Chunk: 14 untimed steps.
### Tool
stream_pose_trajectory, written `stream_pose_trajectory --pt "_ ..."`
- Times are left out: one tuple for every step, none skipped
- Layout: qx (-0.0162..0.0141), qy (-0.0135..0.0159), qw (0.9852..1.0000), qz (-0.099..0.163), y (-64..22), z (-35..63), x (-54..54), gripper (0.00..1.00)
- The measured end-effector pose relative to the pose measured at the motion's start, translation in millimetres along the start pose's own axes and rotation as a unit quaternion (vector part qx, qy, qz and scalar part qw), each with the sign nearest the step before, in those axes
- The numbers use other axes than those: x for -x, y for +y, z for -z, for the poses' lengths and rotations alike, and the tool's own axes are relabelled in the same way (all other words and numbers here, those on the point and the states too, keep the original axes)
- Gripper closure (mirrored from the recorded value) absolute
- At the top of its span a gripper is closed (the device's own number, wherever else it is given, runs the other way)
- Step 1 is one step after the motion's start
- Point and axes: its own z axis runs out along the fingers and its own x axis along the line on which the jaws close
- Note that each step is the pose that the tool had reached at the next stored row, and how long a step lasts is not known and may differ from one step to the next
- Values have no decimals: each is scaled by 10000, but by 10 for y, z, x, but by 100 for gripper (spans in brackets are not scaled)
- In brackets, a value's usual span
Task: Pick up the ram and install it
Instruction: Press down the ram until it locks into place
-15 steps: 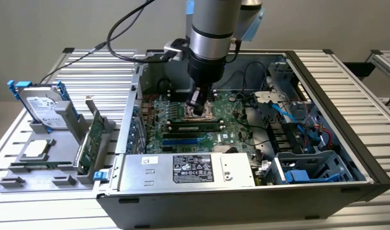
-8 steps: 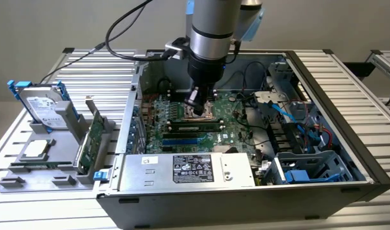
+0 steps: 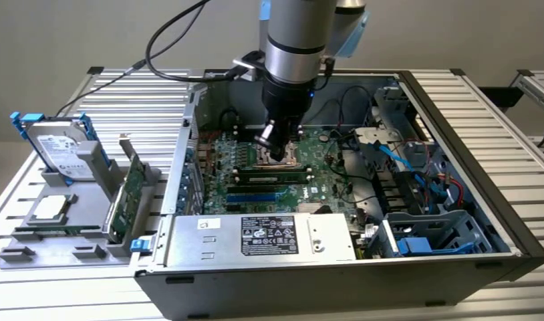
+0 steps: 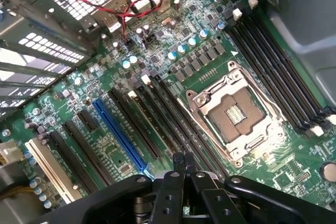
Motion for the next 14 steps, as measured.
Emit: stream_pose_trajectory --pt "0 -3 10000 -64 0 0 0 89" --pt "-1 -6 9999 -131 0 0 0 89" --pt "-1 -9 9998 -196 0 0 0 89" --pt "-2 -12 9996 -266 0 0 0 89" --pt "-2 -15 9994 -331 0 0 0 89" --pt "-3 -18 9992 -396 0 0 0 89" --pt "-3 -22 9989 -460 0 0 0 89" --pt "-3 -25 9986 -525 0 0 0 89" --pt "-4 -28 9983 -589 0 0 0 89" --pt "-4 -31 9979 -654 0 0 0 89" --pt "-5 -34 9974 -722 0 0 0 89" --pt "-5 -37 9969 -787 0 0 0 89" --pt "-5 -40 9963 -853 0 0 0 89" --pt "-6 -43 9958 -918 0 0 0 89"
